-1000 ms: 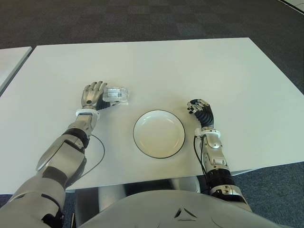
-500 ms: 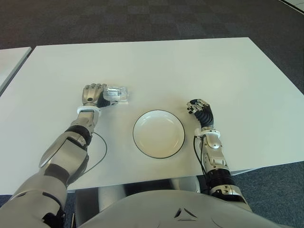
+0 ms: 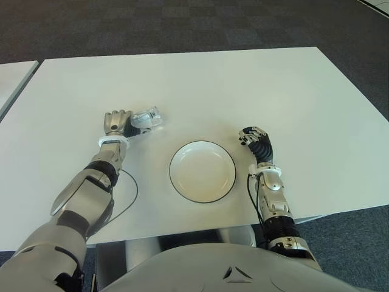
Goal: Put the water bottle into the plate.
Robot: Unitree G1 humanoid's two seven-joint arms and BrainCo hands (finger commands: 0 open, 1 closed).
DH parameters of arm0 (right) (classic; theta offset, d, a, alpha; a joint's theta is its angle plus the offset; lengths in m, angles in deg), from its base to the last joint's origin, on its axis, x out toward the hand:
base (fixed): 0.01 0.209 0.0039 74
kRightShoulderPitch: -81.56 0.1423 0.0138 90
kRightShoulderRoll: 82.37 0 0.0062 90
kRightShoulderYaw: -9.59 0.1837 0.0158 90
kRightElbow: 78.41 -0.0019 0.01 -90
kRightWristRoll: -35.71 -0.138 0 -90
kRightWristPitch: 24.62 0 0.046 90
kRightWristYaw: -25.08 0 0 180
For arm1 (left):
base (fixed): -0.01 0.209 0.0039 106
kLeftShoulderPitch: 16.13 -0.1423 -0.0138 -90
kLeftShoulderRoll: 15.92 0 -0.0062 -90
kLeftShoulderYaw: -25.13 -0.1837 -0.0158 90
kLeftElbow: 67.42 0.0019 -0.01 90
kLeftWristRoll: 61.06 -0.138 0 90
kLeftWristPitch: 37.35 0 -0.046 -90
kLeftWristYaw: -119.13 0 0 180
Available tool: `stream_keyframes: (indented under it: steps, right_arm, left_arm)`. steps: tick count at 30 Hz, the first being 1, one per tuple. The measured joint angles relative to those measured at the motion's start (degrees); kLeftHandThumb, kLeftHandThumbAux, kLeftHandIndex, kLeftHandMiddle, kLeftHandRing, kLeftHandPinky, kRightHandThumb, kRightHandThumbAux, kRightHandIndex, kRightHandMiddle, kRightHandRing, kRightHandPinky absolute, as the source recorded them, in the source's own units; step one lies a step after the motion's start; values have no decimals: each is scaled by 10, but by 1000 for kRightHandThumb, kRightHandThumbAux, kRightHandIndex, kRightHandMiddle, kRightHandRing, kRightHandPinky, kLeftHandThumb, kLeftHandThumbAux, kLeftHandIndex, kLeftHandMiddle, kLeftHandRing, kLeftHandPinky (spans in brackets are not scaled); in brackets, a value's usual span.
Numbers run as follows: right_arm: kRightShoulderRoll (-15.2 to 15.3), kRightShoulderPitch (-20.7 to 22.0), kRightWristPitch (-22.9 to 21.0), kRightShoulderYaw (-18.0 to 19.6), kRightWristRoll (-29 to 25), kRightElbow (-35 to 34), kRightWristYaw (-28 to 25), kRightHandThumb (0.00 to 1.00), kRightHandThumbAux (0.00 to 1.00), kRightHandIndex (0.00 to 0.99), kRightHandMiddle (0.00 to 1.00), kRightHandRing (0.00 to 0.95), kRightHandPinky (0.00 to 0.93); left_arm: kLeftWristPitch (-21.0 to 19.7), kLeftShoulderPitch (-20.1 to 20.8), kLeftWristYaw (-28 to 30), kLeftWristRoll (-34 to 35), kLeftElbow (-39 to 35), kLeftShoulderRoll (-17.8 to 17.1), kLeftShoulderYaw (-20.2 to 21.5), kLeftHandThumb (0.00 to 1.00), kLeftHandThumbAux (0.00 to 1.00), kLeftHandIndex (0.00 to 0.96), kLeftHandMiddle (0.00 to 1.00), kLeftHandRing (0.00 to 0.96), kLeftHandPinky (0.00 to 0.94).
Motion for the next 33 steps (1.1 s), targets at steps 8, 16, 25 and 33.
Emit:
stream_keyframes:
  steps: [8,16,25,33]
  right_arm:
    - [0,1,1,1,0,2,-1,708,732,429,500,511,529]
    - [0,3,6,3,-1,7,-3,708,732,429,497,506,522]
    - [0,4,8,4,-1,9,-4,708,733,429,498,507,528]
    - [0,4,9,5,-1,9,-4,707,732,429,495,509,532]
  left_arm:
    - [1,-2,7,23,-1,3,20,736,681,435,680,676,625]
    - [20,-12,7,48,-5,2,45,734,685,439,708,704,691]
    - [48,-25,31,95,-19,0,91,736,692,444,787,784,803]
    - [65,-40,60,145,-35,0,136,739,696,443,844,839,856]
